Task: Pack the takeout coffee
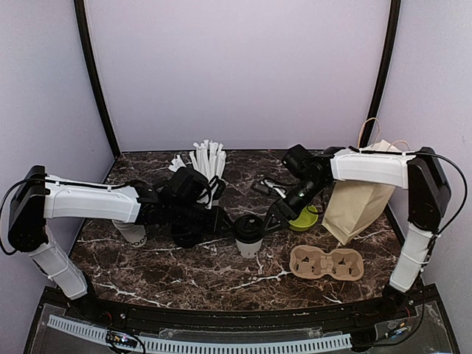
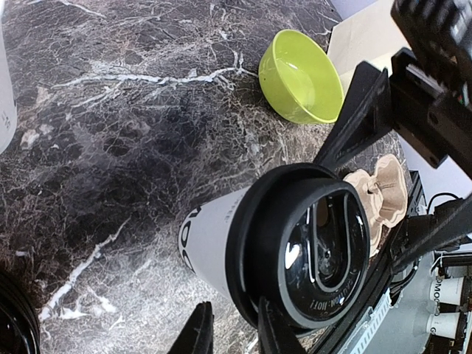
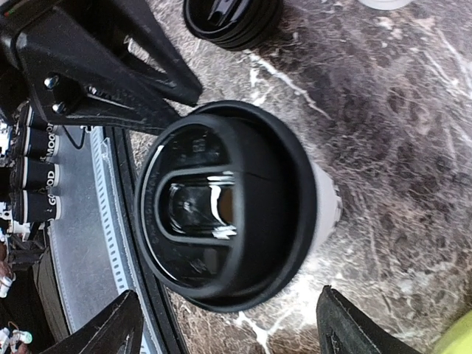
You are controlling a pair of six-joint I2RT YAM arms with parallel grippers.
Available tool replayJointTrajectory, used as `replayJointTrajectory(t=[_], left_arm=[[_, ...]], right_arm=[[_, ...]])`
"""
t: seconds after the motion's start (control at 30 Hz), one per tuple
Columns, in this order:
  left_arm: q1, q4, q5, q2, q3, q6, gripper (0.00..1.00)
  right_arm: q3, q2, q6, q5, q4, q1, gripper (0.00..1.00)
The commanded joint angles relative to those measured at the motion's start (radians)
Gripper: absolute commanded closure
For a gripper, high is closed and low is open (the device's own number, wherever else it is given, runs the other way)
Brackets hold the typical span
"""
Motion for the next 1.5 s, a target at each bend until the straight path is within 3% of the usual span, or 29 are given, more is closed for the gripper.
replayJointTrajectory(t=[0.0,0.27,0.47,0.73,0.97,1.13,1.33,1.47], left_arm=[[-0.005,-0.016,0.0,-0.028,0.015,0.002,0.76],[-0.004,-0.015,0.006,-0.021,0.019,0.011,0.76],[-0.005,-0.016,0.013,-0.012,0.019,0.012,0.76],[-0.006,-0.064,-0.006,0.017,0.008,0.019,0.76],[-0.005,-0.069,-0.021,-0.024,0.049,0.068,0.74],[-0.005,-0.059,-0.034,-0.063,0.107,0.129,0.61],[-0.005,-0.097,-0.053,-0.063,0.19,0.173,0.53],[-0.005,-0.108,-0.106,-0.1,0.196,0.194,0.53]], right_arm=[[-0.003,0.021,-0.012,-0.016,0.013,0.031,0.18],[0.011,0.062,0.01,0.034,0.033,0.036,0.18],[0.017,0.102,0.066,0.098,0.061,0.037,0.23],[-0.009,0.175,0.136,0.368,0.08,0.033,0.28],[0.095,0.099,0.038,0.199,-0.003,0.022,0.28],[0.201,0.027,-0.025,0.124,-0.096,0.006,0.19],[0.277,0.0,-0.063,0.152,-0.153,0.002,0.17],[0.248,-0.041,-0.132,0.27,-0.091,0.02,0.17]])
